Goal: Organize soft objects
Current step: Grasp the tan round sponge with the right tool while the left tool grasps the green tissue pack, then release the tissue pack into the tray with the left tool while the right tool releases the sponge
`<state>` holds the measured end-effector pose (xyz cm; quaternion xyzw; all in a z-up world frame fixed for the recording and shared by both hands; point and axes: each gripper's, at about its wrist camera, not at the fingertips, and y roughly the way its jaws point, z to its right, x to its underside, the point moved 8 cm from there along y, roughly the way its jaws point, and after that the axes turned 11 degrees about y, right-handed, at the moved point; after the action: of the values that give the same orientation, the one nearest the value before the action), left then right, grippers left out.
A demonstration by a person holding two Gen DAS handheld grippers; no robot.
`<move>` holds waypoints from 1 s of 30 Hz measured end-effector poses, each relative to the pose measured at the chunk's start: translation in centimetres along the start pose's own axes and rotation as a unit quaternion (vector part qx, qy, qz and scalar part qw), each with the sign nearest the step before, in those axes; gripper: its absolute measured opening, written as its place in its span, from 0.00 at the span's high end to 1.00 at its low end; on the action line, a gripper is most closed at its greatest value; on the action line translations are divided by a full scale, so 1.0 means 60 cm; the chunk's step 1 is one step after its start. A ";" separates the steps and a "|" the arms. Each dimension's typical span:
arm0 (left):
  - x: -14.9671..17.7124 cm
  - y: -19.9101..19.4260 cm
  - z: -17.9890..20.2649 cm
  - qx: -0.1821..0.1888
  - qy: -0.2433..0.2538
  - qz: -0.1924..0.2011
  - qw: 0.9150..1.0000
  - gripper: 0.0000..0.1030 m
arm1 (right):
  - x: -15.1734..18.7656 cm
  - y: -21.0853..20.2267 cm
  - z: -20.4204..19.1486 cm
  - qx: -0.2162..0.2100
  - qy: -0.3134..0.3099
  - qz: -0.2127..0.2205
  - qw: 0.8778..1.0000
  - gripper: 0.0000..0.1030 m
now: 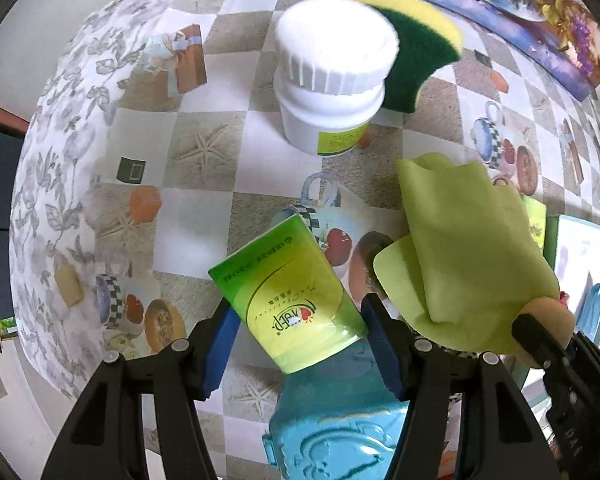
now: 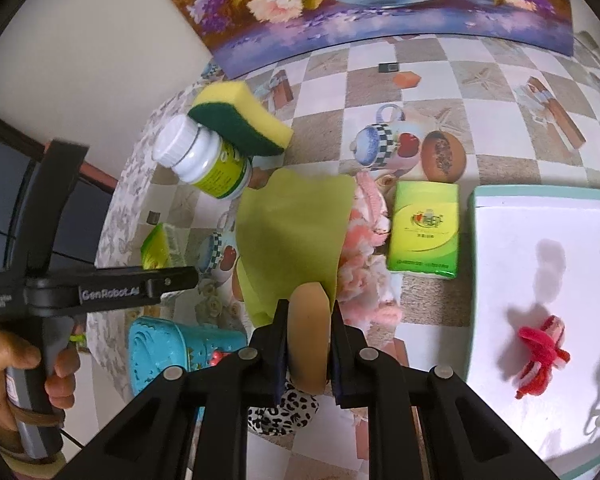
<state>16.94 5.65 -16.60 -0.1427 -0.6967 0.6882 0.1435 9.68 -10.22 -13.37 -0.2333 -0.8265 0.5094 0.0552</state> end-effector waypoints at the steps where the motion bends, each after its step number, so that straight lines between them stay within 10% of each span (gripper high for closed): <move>1: 0.008 -0.010 0.001 0.001 -0.001 0.004 1.000 0.38 | -0.003 -0.005 0.003 -0.005 0.004 0.002 1.000 0.83; 10: 0.019 -0.077 0.055 0.034 -0.004 0.083 0.996 0.38 | -0.007 -0.001 0.030 -0.008 0.031 -0.004 0.999 0.83; 30: 0.008 -0.112 0.150 -0.031 -0.047 0.185 0.981 0.38 | -0.026 -0.016 0.099 0.029 0.046 0.009 0.998 0.81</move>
<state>12.90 -2.51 -10.01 -0.2409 -0.6849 0.6872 -0.0241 8.80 -16.15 -15.13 -0.2627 -0.8059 0.5220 0.0952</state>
